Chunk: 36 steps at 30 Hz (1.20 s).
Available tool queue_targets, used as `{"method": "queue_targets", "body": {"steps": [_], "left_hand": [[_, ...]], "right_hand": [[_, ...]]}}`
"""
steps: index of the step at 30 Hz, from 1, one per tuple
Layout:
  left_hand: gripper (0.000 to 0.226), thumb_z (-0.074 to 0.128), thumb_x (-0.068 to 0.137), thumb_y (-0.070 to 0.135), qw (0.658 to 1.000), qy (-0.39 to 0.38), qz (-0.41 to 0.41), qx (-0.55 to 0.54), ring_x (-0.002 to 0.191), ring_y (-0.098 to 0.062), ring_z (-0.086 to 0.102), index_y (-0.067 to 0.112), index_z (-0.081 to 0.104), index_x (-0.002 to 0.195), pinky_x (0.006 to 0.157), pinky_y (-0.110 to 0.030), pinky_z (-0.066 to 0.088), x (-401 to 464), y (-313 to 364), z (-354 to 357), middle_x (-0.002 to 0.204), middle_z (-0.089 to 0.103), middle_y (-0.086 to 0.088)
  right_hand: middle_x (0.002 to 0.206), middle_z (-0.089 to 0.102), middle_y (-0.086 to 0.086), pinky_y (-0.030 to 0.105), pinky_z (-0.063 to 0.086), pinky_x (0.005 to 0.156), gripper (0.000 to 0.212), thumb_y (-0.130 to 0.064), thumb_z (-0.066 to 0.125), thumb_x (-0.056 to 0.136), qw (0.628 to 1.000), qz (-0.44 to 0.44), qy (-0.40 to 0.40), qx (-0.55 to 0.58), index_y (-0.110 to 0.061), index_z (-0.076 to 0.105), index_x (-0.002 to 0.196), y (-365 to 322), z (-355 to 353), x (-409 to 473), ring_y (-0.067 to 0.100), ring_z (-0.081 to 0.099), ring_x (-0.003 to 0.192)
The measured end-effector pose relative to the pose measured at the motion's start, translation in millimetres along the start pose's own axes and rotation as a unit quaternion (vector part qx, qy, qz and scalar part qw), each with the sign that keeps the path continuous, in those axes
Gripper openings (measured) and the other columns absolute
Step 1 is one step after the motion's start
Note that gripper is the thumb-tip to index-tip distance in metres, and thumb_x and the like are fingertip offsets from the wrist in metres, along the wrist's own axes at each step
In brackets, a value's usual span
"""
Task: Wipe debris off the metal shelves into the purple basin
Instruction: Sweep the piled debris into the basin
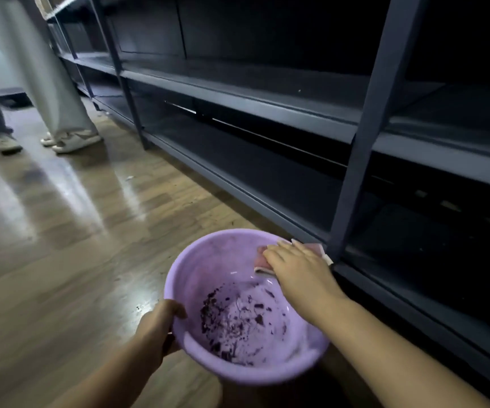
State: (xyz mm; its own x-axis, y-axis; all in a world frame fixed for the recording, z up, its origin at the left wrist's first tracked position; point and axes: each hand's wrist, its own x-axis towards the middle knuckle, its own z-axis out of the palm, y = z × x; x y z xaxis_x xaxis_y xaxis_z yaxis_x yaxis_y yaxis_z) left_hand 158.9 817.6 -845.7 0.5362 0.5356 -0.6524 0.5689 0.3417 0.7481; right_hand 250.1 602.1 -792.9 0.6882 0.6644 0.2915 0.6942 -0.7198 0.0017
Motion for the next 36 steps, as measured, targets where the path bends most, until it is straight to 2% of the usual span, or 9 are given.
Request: {"method": "queue_targets", "body": {"steps": [4, 7, 10, 13, 17, 23, 26, 30, 36], "left_hand": [[0.026, 0.049, 0.076, 0.002, 0.998, 0.033, -0.026, -0.041, 0.06, -0.027, 0.052, -0.003, 0.055, 0.101, 0.035, -0.023, 0.046, 31, -28, -6, 0.074, 0.058, -0.015], [0.021, 0.046, 0.079, 0.004, 0.998, 0.027, -0.032, -0.056, 0.062, -0.03, 0.052, -0.003, 0.054, 0.097, 0.034, -0.023, 0.046, 35, -39, -7, 0.076, 0.057, -0.016], [0.024, 0.048, 0.084, 0.017, 0.997, 0.05, -0.02, -0.049, 0.07, -0.031, 0.053, -0.001, 0.054, 0.098, 0.055, -0.032, 0.046, 31, -43, -6, 0.083, 0.057, -0.016], [0.082, 0.046, 0.065, 0.064, 0.979, 0.128, 0.052, 0.149, 0.097, -0.038, 0.056, -0.003, 0.059, 0.11, 0.086, -0.044, 0.047, 77, -64, -19, 0.11, 0.06, -0.025], [0.102, 0.019, 0.064, 0.07, 0.811, 0.159, 0.242, 0.509, 0.125, -0.045, 0.04, -0.006, 0.053, 0.123, 0.105, -0.048, 0.03, 17, -21, 5, 0.133, 0.045, -0.035], [0.071, 0.024, 0.097, 0.047, 0.526, -0.069, 0.499, 0.685, 0.148, -0.02, -0.001, 0.009, 0.006, 0.153, 0.117, -0.032, 0.001, -92, 34, 130, 0.161, -0.002, -0.009], [0.069, 0.032, 0.097, 0.042, 0.514, -0.115, 0.565, 0.635, 0.148, -0.019, 0.0, 0.007, 0.008, 0.152, 0.117, -0.032, 0.001, -139, 25, 196, 0.161, 0.004, -0.009], [0.068, 0.031, 0.102, 0.038, 0.548, -0.207, 0.555, 0.59, 0.148, -0.019, -0.007, 0.006, 0.0, 0.152, 0.119, -0.033, -0.002, -185, -38, 244, 0.161, -0.004, -0.009], [0.064, 0.025, 0.103, 0.037, 0.413, -0.281, 0.624, 0.601, 0.147, -0.019, -0.011, 0.008, -0.003, 0.153, 0.117, -0.034, -0.008, -220, -83, 272, 0.16, -0.009, -0.009]], "right_hand": [[0.075, 0.068, -0.007, 0.026, 0.054, 0.075, 0.045, -0.014, 0.09, 0.041, 0.999, 0.037, 0.013, 0.019, -0.02, 0.066, 0.078, -7, 5, -14, 0.013, 0.068, 0.076], [0.111, 0.063, -0.005, 0.026, 0.035, 0.104, 0.03, -0.008, 0.065, 0.08, 0.992, 0.104, -0.025, 0.071, -0.018, 0.059, 0.109, -9, -1, -24, 0.013, 0.057, 0.11], [0.132, 0.049, -0.003, 0.025, 0.014, 0.112, 0.034, -0.007, 0.038, 0.094, 0.986, 0.137, -0.069, 0.073, -0.019, 0.044, 0.125, -6, 0, -36, 0.015, 0.039, 0.128], [0.145, 0.038, -0.001, 0.027, 0.007, 0.114, 0.042, -0.007, 0.036, 0.096, 0.986, 0.148, -0.066, 0.049, -0.016, 0.034, 0.136, -2, -5, -42, 0.017, 0.025, 0.14], [0.156, 0.023, 0.005, 0.029, 0.001, 0.117, 0.047, -0.005, 0.032, 0.098, 0.981, 0.176, -0.083, 0.013, -0.011, 0.026, 0.145, 3, -14, -58, 0.019, 0.013, 0.146], [0.126, 0.062, 0.011, 0.033, 0.04, 0.104, 0.047, -0.007, 0.032, 0.084, 0.956, 0.293, -0.001, -0.008, -0.006, 0.062, 0.12, 26, -42, -96, 0.021, 0.055, 0.122], [0.157, 0.019, 0.007, 0.031, 0.002, 0.118, 0.05, -0.006, 0.027, 0.1, 0.937, 0.347, -0.02, -0.025, -0.01, 0.019, 0.149, 48, -61, -134, 0.018, 0.012, 0.146], [0.158, 0.017, 0.007, 0.032, 0.001, 0.118, 0.051, -0.007, 0.029, 0.1, 0.906, 0.41, -0.044, -0.094, -0.011, 0.017, 0.149, 64, -84, -202, 0.019, 0.01, 0.146], [0.156, 0.021, 0.012, 0.032, 0.002, 0.118, 0.061, 0.001, 0.045, 0.091, 0.877, 0.437, -0.126, -0.157, -0.008, 0.023, 0.147, 81, -140, -277, 0.022, 0.014, 0.146]]}}
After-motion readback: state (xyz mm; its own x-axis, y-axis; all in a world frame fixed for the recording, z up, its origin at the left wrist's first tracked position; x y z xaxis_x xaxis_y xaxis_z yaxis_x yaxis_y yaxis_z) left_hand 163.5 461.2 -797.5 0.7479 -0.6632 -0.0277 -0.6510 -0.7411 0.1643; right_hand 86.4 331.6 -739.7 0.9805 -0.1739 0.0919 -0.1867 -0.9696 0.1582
